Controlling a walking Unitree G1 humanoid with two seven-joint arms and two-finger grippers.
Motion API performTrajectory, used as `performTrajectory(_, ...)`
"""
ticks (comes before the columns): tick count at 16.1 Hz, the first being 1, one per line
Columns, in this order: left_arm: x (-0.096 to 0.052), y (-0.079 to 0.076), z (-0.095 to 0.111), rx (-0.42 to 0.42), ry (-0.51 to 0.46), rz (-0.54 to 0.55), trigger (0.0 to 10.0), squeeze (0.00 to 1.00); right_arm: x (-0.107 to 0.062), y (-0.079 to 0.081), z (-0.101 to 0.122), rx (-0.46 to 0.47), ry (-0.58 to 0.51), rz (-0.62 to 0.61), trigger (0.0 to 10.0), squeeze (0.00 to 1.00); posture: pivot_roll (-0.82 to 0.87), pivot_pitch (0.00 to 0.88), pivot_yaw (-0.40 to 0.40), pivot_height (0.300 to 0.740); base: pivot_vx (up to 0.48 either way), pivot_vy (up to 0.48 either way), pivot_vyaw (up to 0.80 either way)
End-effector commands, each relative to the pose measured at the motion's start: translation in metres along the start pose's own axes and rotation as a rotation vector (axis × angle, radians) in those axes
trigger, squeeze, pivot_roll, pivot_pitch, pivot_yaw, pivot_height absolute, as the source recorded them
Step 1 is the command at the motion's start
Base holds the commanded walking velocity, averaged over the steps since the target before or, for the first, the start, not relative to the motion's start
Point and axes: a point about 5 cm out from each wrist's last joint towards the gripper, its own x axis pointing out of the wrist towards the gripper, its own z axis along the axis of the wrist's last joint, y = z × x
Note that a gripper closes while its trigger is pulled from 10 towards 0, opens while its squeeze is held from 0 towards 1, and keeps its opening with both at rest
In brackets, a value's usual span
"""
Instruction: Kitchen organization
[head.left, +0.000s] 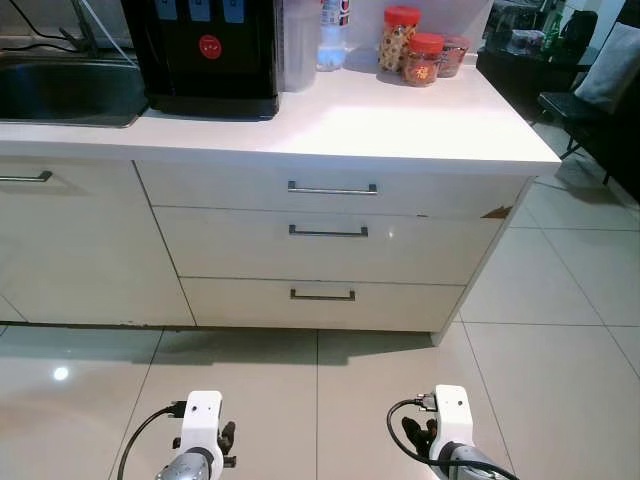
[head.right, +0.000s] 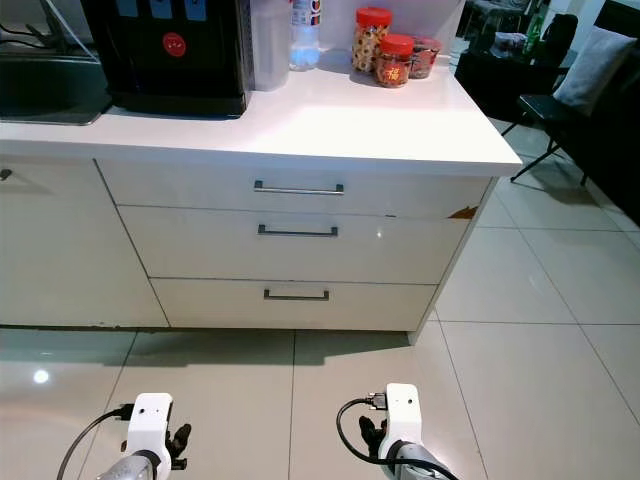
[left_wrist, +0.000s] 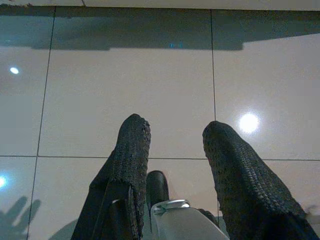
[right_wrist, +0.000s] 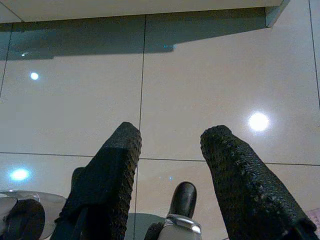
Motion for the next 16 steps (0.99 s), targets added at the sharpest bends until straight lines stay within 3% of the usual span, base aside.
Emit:
performTrajectory(1, 0.0014, 0.0021, 0.0066, -0.004, -0.016, 0.005, 10.0, 0.0, -0.0003, -0.0006, -0.0018, 0.015, 0.008, -0.002, 10.0, 0.0, 0.15, 0.0, -0.025, 0.74, 0.0, 0.0, 0.0)
performTrajectory(16, 0.0, 0.0042, 0.0011, 0.016, 0.004, 0.01, 10.0, 0.0, -0.0017, -0.0005, -0.0076, 0.016, 0.023, 0.004, 10.0, 0.0, 0.14, 0.0, -0.019, 0.74, 0.0, 0.453, 0.0)
